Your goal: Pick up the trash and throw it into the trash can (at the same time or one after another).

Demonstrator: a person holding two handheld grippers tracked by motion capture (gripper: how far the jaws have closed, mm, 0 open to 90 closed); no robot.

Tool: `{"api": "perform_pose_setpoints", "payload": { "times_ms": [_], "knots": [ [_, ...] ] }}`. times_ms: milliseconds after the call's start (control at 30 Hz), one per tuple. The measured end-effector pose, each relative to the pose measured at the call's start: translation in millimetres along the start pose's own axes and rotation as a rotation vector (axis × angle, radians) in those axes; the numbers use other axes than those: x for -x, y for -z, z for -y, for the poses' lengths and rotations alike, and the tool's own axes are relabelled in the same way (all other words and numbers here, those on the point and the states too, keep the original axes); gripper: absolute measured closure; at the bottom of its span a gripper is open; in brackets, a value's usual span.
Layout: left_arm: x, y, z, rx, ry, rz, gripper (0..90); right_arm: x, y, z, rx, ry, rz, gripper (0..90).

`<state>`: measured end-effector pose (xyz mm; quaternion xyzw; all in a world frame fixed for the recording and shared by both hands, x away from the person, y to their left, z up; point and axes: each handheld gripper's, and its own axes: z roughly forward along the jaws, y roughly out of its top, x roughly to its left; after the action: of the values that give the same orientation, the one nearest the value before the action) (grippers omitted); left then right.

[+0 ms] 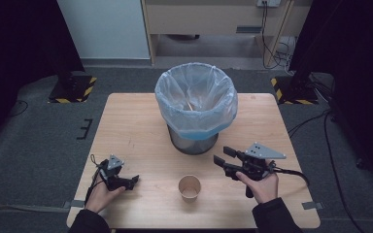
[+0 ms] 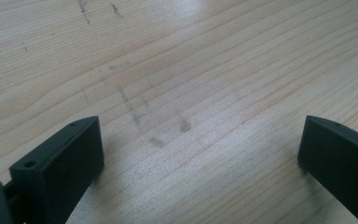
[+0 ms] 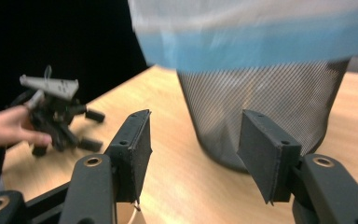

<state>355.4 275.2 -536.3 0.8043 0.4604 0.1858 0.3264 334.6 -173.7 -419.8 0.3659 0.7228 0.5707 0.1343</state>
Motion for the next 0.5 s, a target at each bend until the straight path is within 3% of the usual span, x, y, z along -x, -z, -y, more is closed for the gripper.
{"api": "perform_pose_setpoints", "payload": {
  "times_ms": [200, 500],
  "knots": [
    [0.0, 0.0, 0.0, 0.000, 0.000, 0.000, 0.0, -5.3, -16.4, 16.3, -0.077, -0.009, -0.033, 44.9],
    [0.0, 0.0, 0.0, 0.000, 0.000, 0.000, 0.0, -12.5, -33.3, 32.3, -0.144, -0.026, -0.076, 46.4]
  ]
}}
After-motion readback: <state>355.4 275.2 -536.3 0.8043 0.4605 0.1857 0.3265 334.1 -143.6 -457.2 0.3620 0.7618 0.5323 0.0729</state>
